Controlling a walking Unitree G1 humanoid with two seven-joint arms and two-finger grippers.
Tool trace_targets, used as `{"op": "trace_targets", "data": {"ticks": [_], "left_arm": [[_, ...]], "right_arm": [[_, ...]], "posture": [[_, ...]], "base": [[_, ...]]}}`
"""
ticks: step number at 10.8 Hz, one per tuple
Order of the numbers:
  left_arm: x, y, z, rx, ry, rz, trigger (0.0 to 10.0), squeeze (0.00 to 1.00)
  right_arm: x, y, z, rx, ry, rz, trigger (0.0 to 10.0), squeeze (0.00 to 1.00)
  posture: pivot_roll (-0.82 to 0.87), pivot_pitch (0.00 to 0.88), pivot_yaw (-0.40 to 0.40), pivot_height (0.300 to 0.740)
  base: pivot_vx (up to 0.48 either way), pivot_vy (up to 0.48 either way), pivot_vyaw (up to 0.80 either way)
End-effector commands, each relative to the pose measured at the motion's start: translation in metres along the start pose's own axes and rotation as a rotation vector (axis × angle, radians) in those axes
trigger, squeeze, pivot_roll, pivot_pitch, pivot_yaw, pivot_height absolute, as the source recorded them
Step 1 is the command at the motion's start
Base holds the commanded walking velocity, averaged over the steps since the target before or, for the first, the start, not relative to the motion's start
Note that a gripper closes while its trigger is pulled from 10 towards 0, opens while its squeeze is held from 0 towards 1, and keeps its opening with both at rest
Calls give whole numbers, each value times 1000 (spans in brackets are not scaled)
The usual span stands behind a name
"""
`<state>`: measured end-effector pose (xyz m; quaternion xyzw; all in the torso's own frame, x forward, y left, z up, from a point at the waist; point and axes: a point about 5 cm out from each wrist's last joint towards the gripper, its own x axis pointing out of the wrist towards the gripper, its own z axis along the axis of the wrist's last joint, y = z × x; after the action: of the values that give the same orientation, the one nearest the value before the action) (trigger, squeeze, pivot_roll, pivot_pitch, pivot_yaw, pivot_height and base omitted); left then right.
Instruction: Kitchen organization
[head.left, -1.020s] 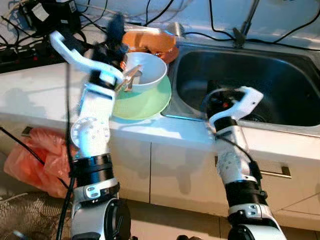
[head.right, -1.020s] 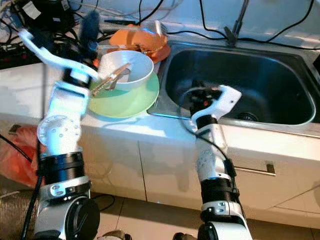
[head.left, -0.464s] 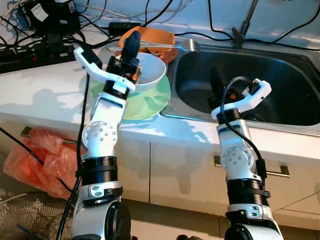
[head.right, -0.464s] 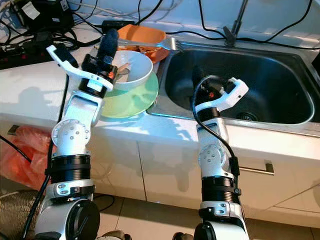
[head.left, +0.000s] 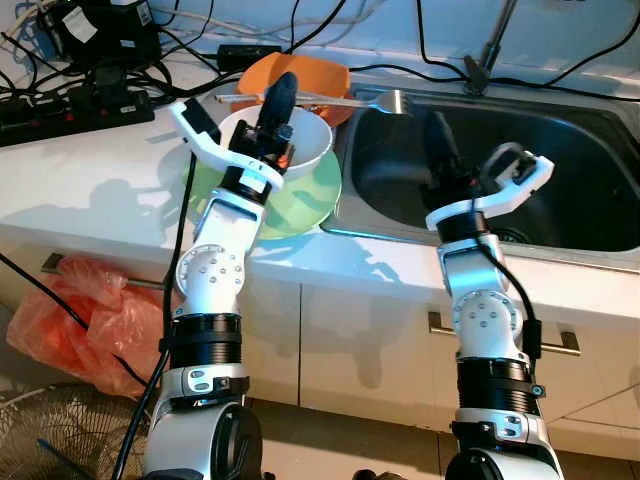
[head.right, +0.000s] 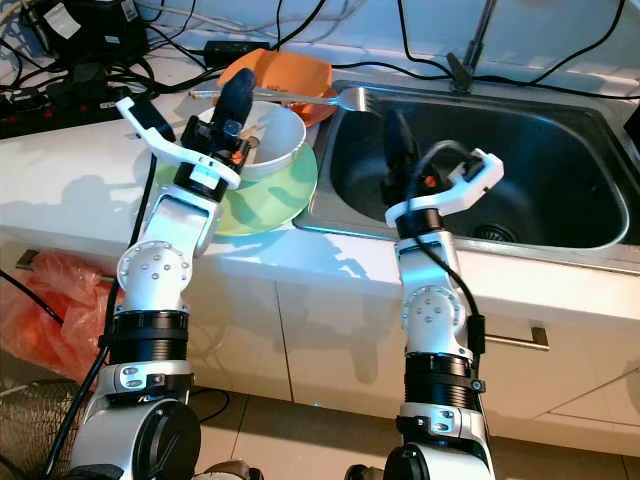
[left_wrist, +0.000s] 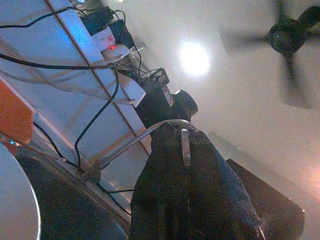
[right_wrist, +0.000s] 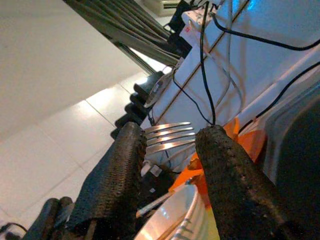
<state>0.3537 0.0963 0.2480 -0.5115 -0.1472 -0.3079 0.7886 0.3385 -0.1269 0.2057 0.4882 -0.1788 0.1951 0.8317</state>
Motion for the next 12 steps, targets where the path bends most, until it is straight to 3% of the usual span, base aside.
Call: {"op": "trace_targets", "data": {"ticks": [1, 2, 3, 4, 5, 6, 7, 8, 12], "left_arm": [[-1, -8, -41, -165, 12, -12, 10000, 0], [-1, -8, -41, -163, 13, -13, 10000, 0], [0, -8, -41, -162, 14, -13, 10000, 0], [-1, -8, -42, -162, 15, -13, 10000, 0], [-1, -8, -43, -162, 17, -12, 10000, 0], [-1, -8, -44, -163, 19, -12, 10000, 0], [-1, -8, -44, -164, 21, -12, 10000, 0], [-1, -8, -45, -164, 24, -11, 10000, 0], [-2, -9, -54, -183, 54, -14, 10000, 0]], "right_arm": [[-2, 3, 4, 27, -17, 24, 10000, 1000], [-3, 3, 3, 38, -3, 25, 10000, 1000], [-4, 1, 2, 43, 5, 18, 10000, 0], [-4, 0, 2, 54, 8, 10, 10000, 0], [-5, 0, 3, 61, 8, 9, 10000, 267], [-5, 0, 3, 65, 7, 13, 10000, 1000], [-5, -1, 2, 71, 12, 6, 10000, 1000], [-5, 0, 2, 87, 12, 6, 10000, 0], [-5, 6, 2, 142, 20, 50, 10000, 0]], "posture": [[148, 67, -9, 740], [149, 67, -9, 740], [149, 67, -9, 740], [149, 67, -9, 740], [148, 67, -10, 740], [149, 69, -11, 740], [149, 69, -11, 740], [149, 70, -11, 740], [147, 72, -10, 740]], "base": [[0, 0, 0], [0, 0, 0], [0, 0, 0], [0, 0, 0], [0, 0, 0], [0, 0, 0], [0, 0, 0], [0, 0, 0], [0, 0, 0]]}}
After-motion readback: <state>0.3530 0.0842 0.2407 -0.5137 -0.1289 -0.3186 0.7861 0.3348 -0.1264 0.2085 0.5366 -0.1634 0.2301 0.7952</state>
